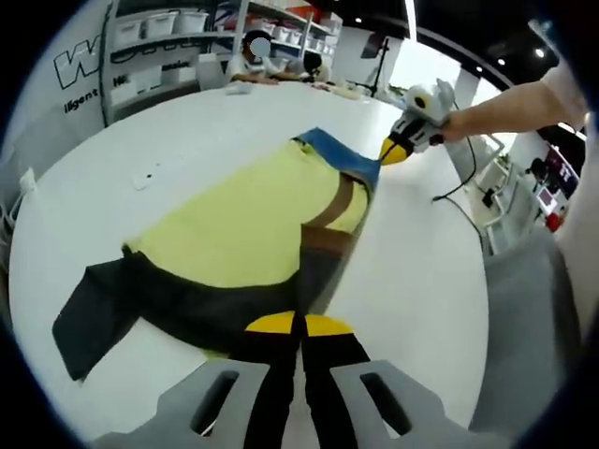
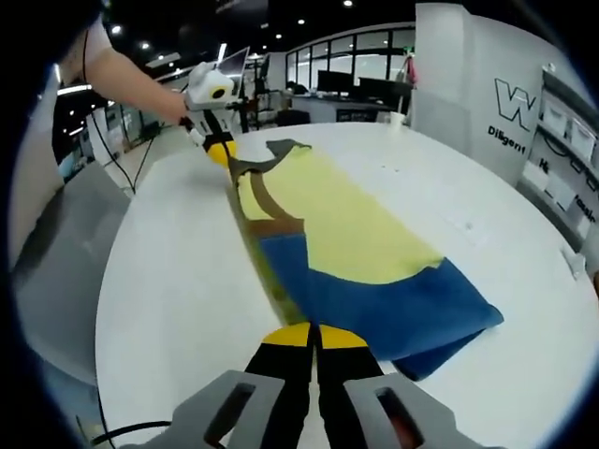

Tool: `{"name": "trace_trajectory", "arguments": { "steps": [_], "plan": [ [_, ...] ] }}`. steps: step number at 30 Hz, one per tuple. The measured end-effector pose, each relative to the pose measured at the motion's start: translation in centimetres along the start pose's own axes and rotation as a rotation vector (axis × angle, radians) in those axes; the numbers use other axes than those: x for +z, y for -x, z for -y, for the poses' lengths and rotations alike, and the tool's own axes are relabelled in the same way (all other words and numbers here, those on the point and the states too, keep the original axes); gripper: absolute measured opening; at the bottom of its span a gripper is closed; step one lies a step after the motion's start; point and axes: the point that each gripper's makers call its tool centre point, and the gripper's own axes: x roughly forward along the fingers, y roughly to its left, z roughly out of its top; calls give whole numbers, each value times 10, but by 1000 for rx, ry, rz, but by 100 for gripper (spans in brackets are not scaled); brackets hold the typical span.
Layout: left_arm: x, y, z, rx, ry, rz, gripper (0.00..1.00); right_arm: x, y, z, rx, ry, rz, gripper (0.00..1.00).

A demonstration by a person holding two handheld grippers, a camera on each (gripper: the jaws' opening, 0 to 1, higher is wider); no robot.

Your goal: Fold the garment on the visible template until the final outline fits inside the template.

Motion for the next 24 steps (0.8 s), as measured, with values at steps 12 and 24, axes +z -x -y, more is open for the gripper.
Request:
{"name": "trace_trajectory", "arguments": {
  "steps": [12,24],
  "plan": [
    [-35,10,48,-30,34,-15,0,-18,15,-48,34,-13,-10,0],
    [-74,21,94,-60,73,-40,0,-37,28,-100,67,-42,-14,0]
  ]
}}
